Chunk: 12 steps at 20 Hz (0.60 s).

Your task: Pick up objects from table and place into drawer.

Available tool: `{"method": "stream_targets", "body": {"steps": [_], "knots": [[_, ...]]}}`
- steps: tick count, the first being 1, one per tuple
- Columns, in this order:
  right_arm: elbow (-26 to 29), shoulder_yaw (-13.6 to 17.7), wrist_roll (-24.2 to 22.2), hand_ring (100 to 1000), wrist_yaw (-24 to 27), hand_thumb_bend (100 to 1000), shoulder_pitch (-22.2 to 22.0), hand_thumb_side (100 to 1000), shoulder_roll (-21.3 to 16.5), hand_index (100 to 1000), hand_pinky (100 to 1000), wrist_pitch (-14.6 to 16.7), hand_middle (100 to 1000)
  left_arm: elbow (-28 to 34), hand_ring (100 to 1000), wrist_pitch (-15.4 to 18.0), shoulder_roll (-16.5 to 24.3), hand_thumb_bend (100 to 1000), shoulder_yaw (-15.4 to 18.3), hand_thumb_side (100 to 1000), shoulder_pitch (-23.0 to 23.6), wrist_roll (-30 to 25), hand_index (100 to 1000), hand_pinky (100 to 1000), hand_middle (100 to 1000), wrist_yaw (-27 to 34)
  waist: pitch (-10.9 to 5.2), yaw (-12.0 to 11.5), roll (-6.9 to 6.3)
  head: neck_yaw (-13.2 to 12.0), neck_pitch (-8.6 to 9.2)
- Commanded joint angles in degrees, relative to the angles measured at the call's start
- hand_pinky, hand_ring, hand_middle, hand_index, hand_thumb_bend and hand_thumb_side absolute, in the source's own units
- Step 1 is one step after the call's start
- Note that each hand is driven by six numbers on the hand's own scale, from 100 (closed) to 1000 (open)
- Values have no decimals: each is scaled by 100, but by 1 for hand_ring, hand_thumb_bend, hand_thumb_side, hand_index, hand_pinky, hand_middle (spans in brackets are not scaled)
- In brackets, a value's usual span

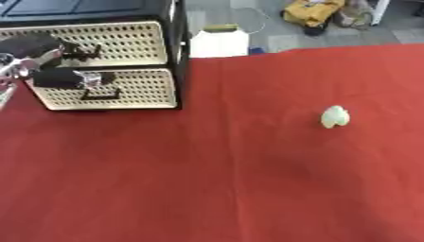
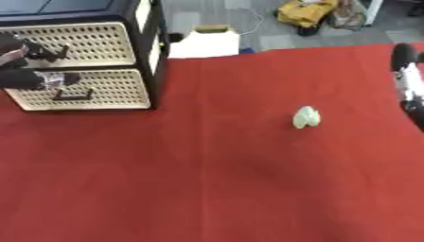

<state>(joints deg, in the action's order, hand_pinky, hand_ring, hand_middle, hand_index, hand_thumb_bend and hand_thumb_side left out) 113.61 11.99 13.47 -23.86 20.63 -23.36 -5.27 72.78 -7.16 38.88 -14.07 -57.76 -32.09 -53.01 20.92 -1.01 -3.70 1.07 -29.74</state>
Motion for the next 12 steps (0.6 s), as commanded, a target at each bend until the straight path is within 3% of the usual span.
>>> {"method": "stream_targets", "body": {"steps": [1, 12], "knots": [[98, 45, 26, 825, 21, 372, 40, 711, -77, 812, 719, 16, 541, -40, 100, 31, 112, 611, 44, 1000, -66, -32, 784, 100, 100, -69, -105, 9, 25, -18, 60], [98, 49, 43, 824, 24, 362, 22, 708, -60, 812, 719, 5, 543, 114, 100, 148, 286, 594, -43, 1000, 90, -67, 699, 100, 100, 2, -225, -22, 33, 33, -22]]}}
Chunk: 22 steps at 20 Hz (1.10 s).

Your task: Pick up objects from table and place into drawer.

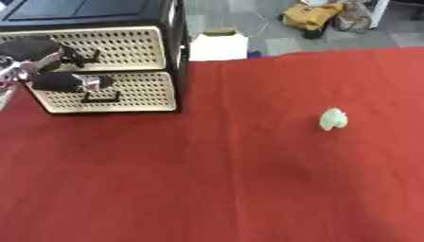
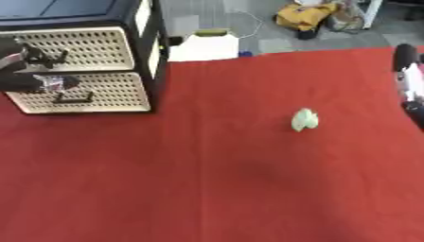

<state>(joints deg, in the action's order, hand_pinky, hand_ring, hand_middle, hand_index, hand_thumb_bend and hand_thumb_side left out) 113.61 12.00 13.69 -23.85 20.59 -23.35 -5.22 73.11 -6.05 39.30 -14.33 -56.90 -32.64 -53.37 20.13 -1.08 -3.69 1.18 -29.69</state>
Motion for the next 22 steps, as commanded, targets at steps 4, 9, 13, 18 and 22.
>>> {"method": "stream_targets", "body": {"steps": [4, 9, 13, 18, 22], "knots": [[98, 53, 34, 824, 27, 359, 23, 707, -58, 812, 719, 2, 543, 277, 100, 55, 392, 591, -47, 1000, 155, 4, 691, 100, 100, 170, -173, -27, 39, 42, -38], [98, 52, 40, 823, 32, 356, 33, 706, -50, 812, 719, 5, 543, 578, 100, 64, 580, 588, -129, 1000, 361, -6, 687, 100, 100, 235, -195, -45, 49, 56, -33], [98, 52, 52, 822, 36, 354, 47, 705, -49, 812, 718, 10, 544, 840, 100, 46, 710, 567, -183, 1000, 515, 14, 676, 100, 100, 290, -214, -51, 66, 62, -29], [98, 50, 70, 822, 38, 352, 53, 704, -54, 811, 718, 17, 545, 1159, 100, -37, 869, 536, -233, 1000, 675, 88, 669, 100, 100, 414, -244, -69, 78, 69, -42], [98, 49, 78, 821, 40, 350, 50, 703, -48, 811, 718, 15, 545, 1368, 100, -127, 987, 524, -265, 1000, 805, 186, 669, 100, 100, 497, -264, -79, 79, 67, -46]]}}
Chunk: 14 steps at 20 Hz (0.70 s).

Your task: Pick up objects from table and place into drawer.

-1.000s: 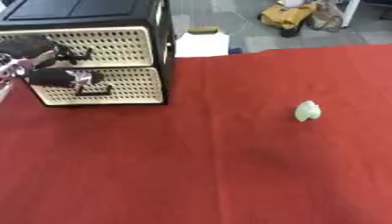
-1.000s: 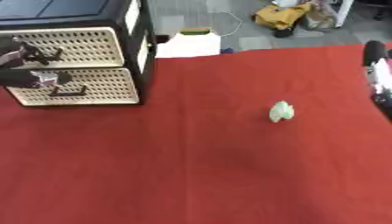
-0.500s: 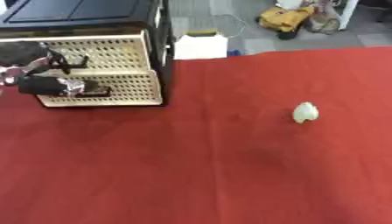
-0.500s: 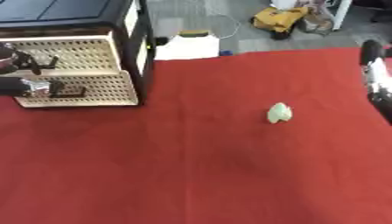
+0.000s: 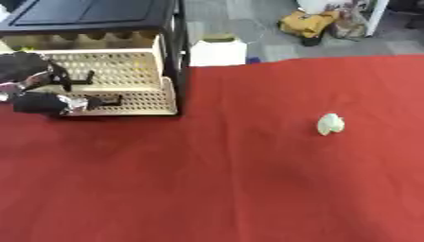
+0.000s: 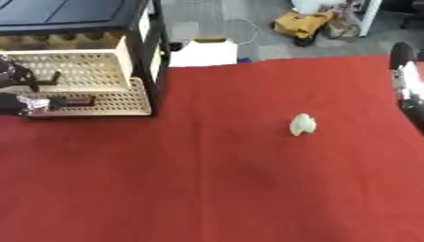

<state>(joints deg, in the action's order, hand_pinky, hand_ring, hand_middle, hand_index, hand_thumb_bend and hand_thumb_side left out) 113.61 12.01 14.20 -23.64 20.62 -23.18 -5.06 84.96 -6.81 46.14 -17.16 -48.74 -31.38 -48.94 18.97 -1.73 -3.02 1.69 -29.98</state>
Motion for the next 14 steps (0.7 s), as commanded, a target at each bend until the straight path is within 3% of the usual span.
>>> {"method": "stream_targets", "body": {"steps": [1, 14], "knots": [[98, 48, 28, 821, 20, 350, 44, 703, -64, 811, 718, -2, 545, 232, 100, -71, 335, 523, 11, 1000, 34, 88, 669, 100, 100, 78, -153, -15, 14, 18, -17], [98, 51, 42, 821, 30, 344, 48, 701, -38, 811, 718, -3, 545, 924, 100, -317, 642, 501, 27, 1000, 533, 287, 665, 100, 100, 396, -200, -50, 24, 17, -15]]}}
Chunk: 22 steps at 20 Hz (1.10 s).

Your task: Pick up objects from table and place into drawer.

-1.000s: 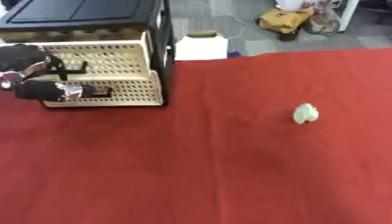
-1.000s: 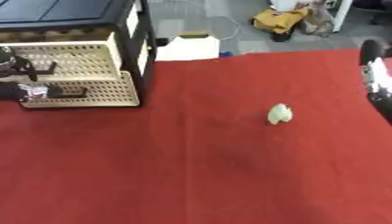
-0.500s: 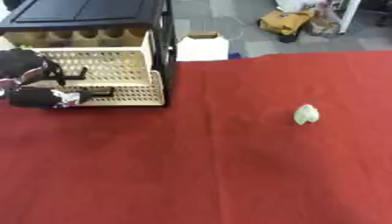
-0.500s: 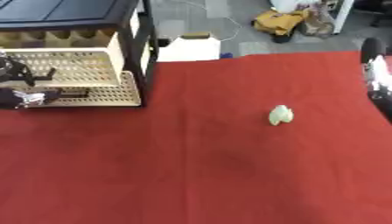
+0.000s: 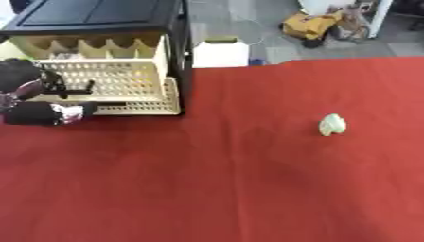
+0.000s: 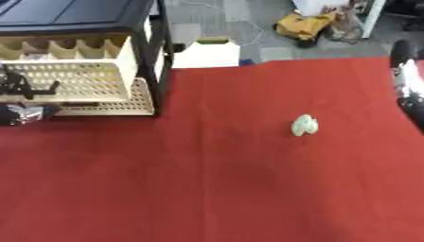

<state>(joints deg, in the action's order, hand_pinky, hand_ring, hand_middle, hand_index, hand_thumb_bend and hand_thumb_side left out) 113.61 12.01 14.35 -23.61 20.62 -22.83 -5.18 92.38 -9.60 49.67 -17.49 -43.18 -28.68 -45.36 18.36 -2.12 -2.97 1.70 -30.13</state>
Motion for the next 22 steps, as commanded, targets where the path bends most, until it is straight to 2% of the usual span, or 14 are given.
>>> {"method": "stream_targets", "body": {"steps": [1, 15, 22], "knots": [[98, 53, 30, 821, 27, 344, 48, 701, -71, 811, 718, 7, 545, 224, 100, -44, 310, 501, 56, 1000, 14, 15, 665, 100, 100, 40, -140, -11, 19, 15, -1], [98, 69, 67, 820, 54, 337, 65, 699, -55, 811, 717, 3, 547, 906, 100, -179, 538, 493, 84, 1000, 535, 110, 666, 100, 100, 122, -151, -32, 39, 14, -4], [98, 69, 75, 820, 61, 337, 72, 699, -48, 811, 717, 4, 547, 1020, 100, -224, 639, 500, 105, 1000, 723, 126, 665, 100, 100, 52, -160, -34, 56, 13, 11]]}}
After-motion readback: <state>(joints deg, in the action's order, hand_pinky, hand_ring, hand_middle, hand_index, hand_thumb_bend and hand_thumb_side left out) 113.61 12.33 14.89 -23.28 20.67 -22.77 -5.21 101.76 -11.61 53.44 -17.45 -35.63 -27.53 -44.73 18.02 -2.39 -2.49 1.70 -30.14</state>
